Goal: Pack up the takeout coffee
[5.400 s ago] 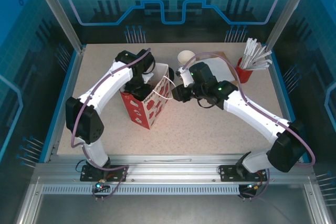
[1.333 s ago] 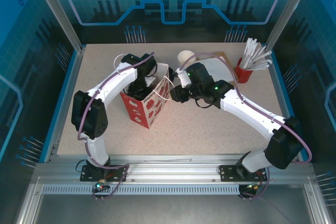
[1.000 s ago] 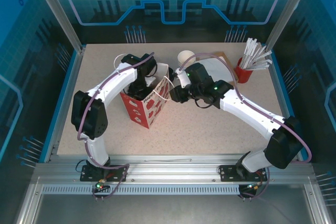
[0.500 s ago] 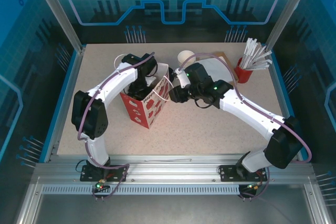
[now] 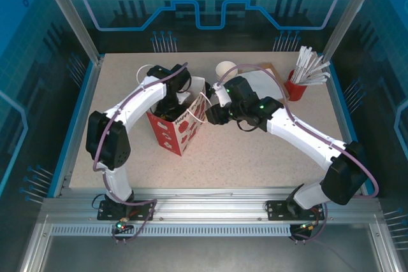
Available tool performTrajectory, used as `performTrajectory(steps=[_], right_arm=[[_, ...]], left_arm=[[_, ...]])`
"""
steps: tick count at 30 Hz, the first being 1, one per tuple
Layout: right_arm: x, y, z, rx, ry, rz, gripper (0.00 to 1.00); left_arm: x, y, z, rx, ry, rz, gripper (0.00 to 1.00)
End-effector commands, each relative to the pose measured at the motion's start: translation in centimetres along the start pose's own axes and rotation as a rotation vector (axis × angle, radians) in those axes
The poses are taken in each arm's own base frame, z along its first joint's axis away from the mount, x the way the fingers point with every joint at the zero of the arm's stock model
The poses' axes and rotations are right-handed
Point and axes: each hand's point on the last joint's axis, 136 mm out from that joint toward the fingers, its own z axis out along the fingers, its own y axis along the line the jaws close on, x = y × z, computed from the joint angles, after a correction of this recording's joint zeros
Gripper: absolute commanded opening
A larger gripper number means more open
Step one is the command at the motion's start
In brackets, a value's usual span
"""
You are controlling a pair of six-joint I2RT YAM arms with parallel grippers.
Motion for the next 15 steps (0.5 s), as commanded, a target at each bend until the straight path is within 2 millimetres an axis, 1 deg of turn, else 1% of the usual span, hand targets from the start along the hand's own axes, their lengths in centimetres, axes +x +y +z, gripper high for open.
performTrajectory(steps=[1, 8, 15], right_arm=[[-1.1, 0.9, -1.2, -0.007, -0.029, -0.031, 0.38], [-1.3, 0.9, -1.3, -0.007, -0.033, -0.033, 0.38], [-1.4, 1.0, -1.5, -0.007, -0.037, -0.032, 0.38]], left_arm=[[-0.2, -0.8, -2.3, 0.032, -0.064, 0.018, 0.83], [-0.4, -0.5, -4.1, 0.015, -0.102, 0.031, 0.85], [-1.3, -0.7, -6.5, 0.022, -0.176, 0.044, 0.87]])
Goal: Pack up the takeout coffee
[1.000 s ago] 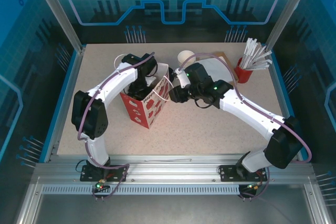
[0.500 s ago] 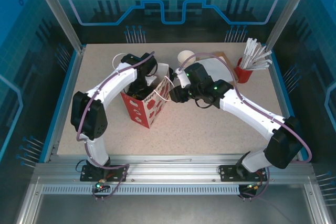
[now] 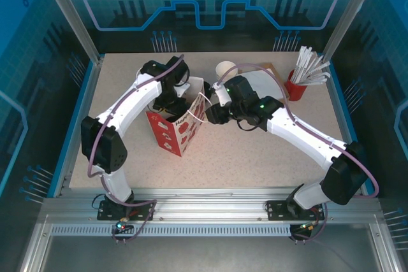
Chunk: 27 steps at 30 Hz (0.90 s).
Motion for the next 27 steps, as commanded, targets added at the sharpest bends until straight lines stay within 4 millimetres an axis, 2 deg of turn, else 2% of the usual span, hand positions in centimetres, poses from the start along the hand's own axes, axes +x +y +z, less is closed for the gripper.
performTrajectory(steps=[1, 10, 14, 19, 24, 27], right_arm=[[-1.1, 0.9, -1.3, -0.006, -0.031, -0.029, 0.38], [-1.4, 0.9, -1.7, -0.002, -0.04, -0.03, 0.38], [-2.0, 1.0, -1.9, 0.002, -0.054, -0.03, 0.4], [-3.6, 1.4, -2.6, -0.002, -0.091, -0.026, 0.53], [-6.1, 1.9, -3.9, -0.003, -0.154, -0.017, 0.74], [-7.9, 2.2, -5.6, 0.0, -0.213, -0.016, 0.79]], left_arm=[[-0.2, -0.4, -3.0, 0.009, -0.062, 0.033, 0.88], [-2.0, -0.2, -7.1, -0.011, -0.171, 0.047, 0.89], [-2.9, -0.2, -10.1, -0.013, -0.268, 0.039, 0.88], [-4.2, -0.9, -13.9, 0.031, -0.431, 0.013, 0.86], [-4.6, -1.8, -17.5, 0.103, -0.614, -0.015, 0.85], [-4.4, -3.7, -19.8, 0.243, -0.761, -0.021, 0.85]])
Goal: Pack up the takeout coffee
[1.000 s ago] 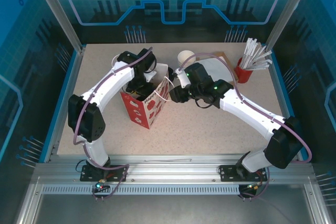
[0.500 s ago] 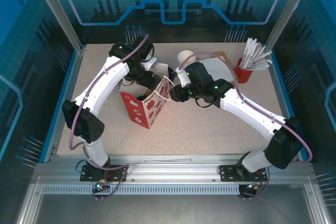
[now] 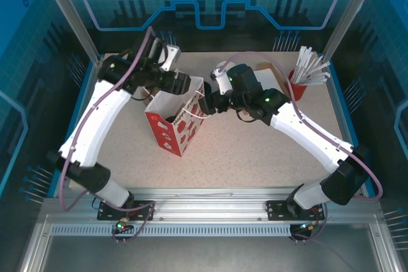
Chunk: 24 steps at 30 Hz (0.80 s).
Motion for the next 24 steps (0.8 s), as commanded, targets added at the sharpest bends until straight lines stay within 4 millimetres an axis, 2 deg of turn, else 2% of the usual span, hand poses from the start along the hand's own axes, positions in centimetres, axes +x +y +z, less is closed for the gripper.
performTrajectory(steps=[1, 4, 7, 12, 14, 17, 20, 24], right_arm=[[-3.0, 0.7, -2.4, 0.007, -0.096, -0.006, 0.8], [-4.5, -0.3, -4.7, 0.056, -0.165, -0.02, 0.83], [-4.8, -3.6, -6.6, 0.171, -0.185, -0.015, 0.85], [-3.3, -12.8, -8.9, 0.419, -0.17, 0.087, 0.86], [-2.4, -18.0, -9.9, 0.544, -0.166, 0.166, 0.86], [-1.7, -24.2, -10.9, 0.704, -0.137, 0.248, 0.83], [-1.4, -29.3, -11.2, 0.83, -0.099, 0.3, 0.78], [-0.5, -34.5, -10.6, 0.927, -0.024, 0.364, 0.67]], left_arm=[[-2.5, -3.2, -2.9, 0.195, -0.222, -0.065, 0.85], [-3.3, -5.6, -5.2, 0.385, -0.385, -0.137, 0.86], [-3.7, -7.1, -6.6, 0.515, -0.446, -0.194, 0.88], [-3.6, -8.6, -5.9, 0.613, -0.399, -0.23, 0.93], [-3.3, -8.9, -4.9, 0.598, -0.359, -0.195, 0.96], [-2.9, -8.7, -3.6, 0.556, -0.319, -0.164, 0.98], [-2.9, -8.4, -3.2, 0.535, -0.316, -0.142, 0.99], [-2.9, -8.0, -2.5, 0.506, -0.313, -0.142, 0.98]])
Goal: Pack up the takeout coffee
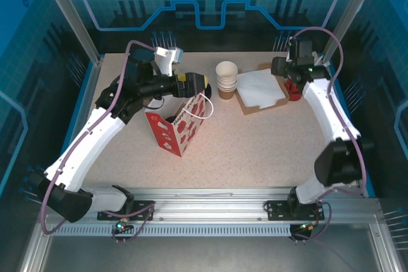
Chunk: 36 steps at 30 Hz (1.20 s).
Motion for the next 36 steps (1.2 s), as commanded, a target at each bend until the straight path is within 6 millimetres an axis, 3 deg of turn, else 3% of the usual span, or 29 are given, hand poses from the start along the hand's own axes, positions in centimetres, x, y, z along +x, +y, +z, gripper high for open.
performTrajectory(steps=[1, 4, 11, 17, 24, 29, 36], right_arm=[[-0.6, -3.2, 2.1, 0.128, 0.041, 0.01, 0.65], [-0.4, -5.1, 3.0, 0.184, 0.063, 0.012, 0.62], [1.1, -8.5, 1.2, 0.12, 0.086, 0.11, 0.6], [3.4, -9.6, 0.7, 0.032, 0.107, 0.219, 0.6], [4.6, -12.3, 1.5, 0.059, 0.126, 0.293, 0.59], [5.1, -13.9, 3.1, 0.086, 0.148, 0.333, 0.53], [5.2, -14.0, 4.5, 0.064, 0.155, 0.353, 0.34]], left_arm=[[-1.0, -1.0, -0.6, 0.015, -0.028, 0.055, 0.98], [-0.6, -0.8, -0.1, 0.026, -0.022, 0.05, 0.97], [0.9, -0.1, 0.6, 0.001, 0.004, 0.058, 0.94], [1.7, 0.4, 1.4, -0.015, 0.019, 0.064, 0.94], [1.9, 0.0, 2.0, -0.005, 0.034, 0.094, 0.94], [2.2, -0.4, 2.4, 0.009, 0.041, 0.101, 0.93], [2.5, -0.6, 2.7, 0.012, 0.057, 0.109, 0.92]])
